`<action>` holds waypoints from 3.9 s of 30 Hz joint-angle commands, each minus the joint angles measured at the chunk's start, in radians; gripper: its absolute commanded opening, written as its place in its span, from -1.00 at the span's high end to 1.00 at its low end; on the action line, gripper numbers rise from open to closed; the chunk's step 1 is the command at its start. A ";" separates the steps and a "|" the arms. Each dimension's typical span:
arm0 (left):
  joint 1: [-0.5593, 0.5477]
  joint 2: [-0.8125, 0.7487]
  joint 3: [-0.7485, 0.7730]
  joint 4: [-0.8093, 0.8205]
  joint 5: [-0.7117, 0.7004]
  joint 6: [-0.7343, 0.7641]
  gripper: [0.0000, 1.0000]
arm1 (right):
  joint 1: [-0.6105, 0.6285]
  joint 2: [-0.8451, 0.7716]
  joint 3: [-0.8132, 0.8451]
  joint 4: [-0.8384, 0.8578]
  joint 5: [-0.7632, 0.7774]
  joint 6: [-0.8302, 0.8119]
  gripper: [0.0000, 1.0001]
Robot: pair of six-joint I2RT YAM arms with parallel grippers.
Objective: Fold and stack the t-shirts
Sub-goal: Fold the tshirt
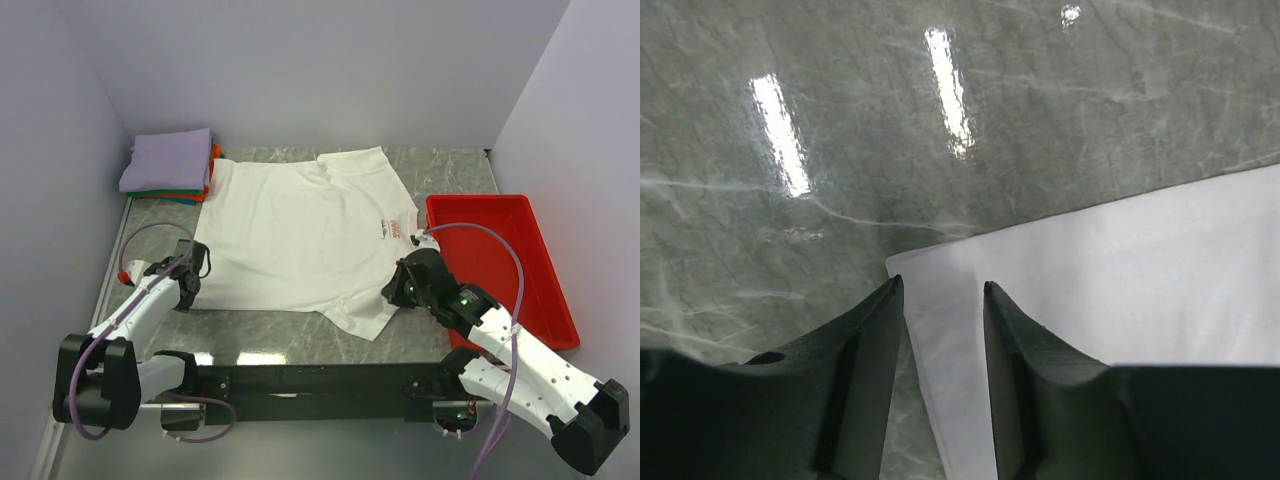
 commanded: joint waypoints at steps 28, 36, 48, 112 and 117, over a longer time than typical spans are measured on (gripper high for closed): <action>0.029 0.073 -0.010 -0.015 0.030 -0.074 0.25 | -0.074 0.037 -0.024 0.074 -0.078 -0.075 1.00; 0.041 0.061 -0.009 0.030 -0.003 -0.016 0.84 | -0.083 0.021 -0.017 0.052 -0.081 -0.066 1.00; 0.043 -0.279 -0.088 0.016 -0.138 -0.028 0.99 | -0.083 -0.134 0.056 -0.159 -0.078 -0.008 1.00; 0.043 0.683 0.748 0.025 -0.007 0.111 0.99 | -0.554 0.671 0.476 0.132 -0.337 -0.123 1.00; 0.043 0.687 0.764 0.019 -0.015 0.114 0.99 | -0.572 0.662 0.442 0.149 -0.346 -0.128 1.00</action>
